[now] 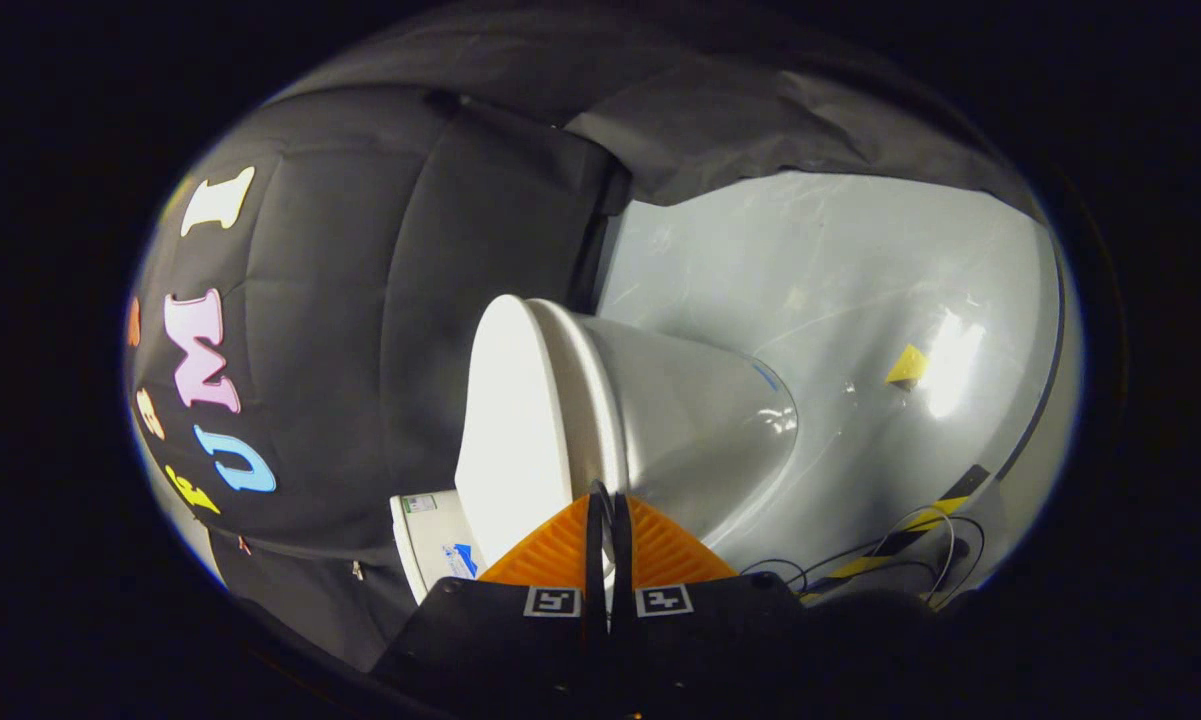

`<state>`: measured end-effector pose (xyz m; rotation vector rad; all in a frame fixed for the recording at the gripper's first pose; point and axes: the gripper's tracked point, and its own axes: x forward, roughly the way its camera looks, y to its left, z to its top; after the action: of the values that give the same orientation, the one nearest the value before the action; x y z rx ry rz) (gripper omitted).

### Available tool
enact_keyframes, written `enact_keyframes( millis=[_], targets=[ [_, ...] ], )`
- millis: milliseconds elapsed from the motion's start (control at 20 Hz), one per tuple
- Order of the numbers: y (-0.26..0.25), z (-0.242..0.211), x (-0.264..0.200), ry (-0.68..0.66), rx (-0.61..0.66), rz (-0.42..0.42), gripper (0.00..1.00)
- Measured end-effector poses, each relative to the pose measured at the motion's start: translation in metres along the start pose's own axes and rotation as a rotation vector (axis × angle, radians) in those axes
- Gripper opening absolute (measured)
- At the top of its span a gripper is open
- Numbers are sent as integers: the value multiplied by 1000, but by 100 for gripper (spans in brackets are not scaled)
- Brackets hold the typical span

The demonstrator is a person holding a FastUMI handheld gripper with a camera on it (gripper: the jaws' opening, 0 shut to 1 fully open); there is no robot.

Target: Open the toilet lid.

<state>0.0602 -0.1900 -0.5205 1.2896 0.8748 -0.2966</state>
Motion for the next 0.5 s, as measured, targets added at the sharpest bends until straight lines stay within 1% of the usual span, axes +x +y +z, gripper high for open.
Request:
enact_keyframes(
  millis=[200, 300, 500],
  targets=[
    [45, -1, -28, -69, -182, 16, 6],
    [73, -5, -41, -98, -249, 33, 6],
    [137, -23, -59, -127, -360, 137, 6]
  ],
)
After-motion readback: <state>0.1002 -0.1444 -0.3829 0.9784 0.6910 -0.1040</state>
